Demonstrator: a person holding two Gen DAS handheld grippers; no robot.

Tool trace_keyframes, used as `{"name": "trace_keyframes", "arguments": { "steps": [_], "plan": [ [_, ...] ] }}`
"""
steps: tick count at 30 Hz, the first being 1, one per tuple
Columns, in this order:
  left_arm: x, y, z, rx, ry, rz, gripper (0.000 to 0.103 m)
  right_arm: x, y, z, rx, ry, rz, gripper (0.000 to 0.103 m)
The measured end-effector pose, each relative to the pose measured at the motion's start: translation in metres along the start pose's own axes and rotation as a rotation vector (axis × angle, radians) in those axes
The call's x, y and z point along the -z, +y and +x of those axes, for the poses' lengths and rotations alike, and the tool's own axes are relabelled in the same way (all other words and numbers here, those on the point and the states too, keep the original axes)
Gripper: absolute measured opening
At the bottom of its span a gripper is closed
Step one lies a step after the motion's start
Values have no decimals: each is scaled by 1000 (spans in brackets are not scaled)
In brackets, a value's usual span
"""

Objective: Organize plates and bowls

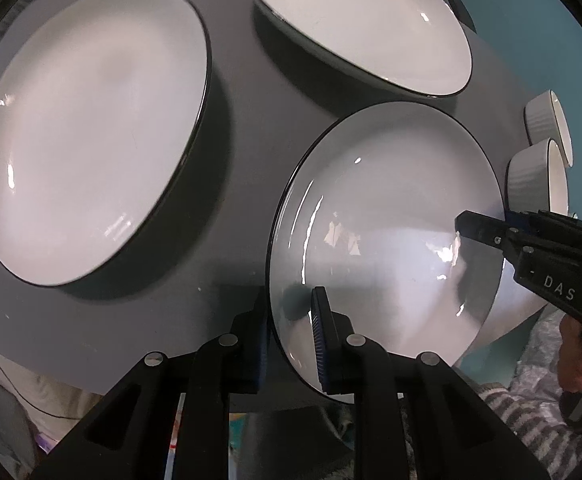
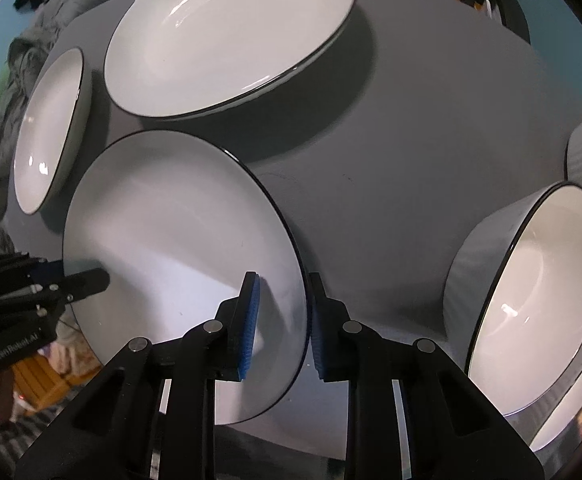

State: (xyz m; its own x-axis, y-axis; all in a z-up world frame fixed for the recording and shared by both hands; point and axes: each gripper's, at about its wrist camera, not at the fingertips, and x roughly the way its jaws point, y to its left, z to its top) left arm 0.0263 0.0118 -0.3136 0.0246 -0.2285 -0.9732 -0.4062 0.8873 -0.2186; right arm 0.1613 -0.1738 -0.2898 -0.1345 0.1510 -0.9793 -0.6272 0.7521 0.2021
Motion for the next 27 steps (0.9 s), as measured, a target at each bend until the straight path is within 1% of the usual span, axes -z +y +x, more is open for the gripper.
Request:
{"name": "trace_keyframes", "arguments": {
  "steps": [7,12,17,19,21,22,23,27],
  "plan": [
    [-4,4,1,26,29,-15,17,-3,-4,1,1,-4,-2,23],
    [-3,4,1,28,9,-36,16,-4,-4,3,7,-10,-3,23],
    [-1,0,4,16,6,-39,15,-6,-23,8,-13,0,21,20],
    [2,-5,6,13,10,-38,15,4,-23,6,-22,2,34,20],
    [2,-5,7,12,12,-43,15,4,-27,7,-28,6,40,19],
    [0,3,3,11,17,-46,15,3,-28,6,-31,6,41,19],
    [-2,6,0,6,22,-46,15,0,-20,-2,-34,7,41,18],
    [-3,6,-6,-1,15,-48,15,-1,-24,-3,-38,2,40,17]
  ]
}}
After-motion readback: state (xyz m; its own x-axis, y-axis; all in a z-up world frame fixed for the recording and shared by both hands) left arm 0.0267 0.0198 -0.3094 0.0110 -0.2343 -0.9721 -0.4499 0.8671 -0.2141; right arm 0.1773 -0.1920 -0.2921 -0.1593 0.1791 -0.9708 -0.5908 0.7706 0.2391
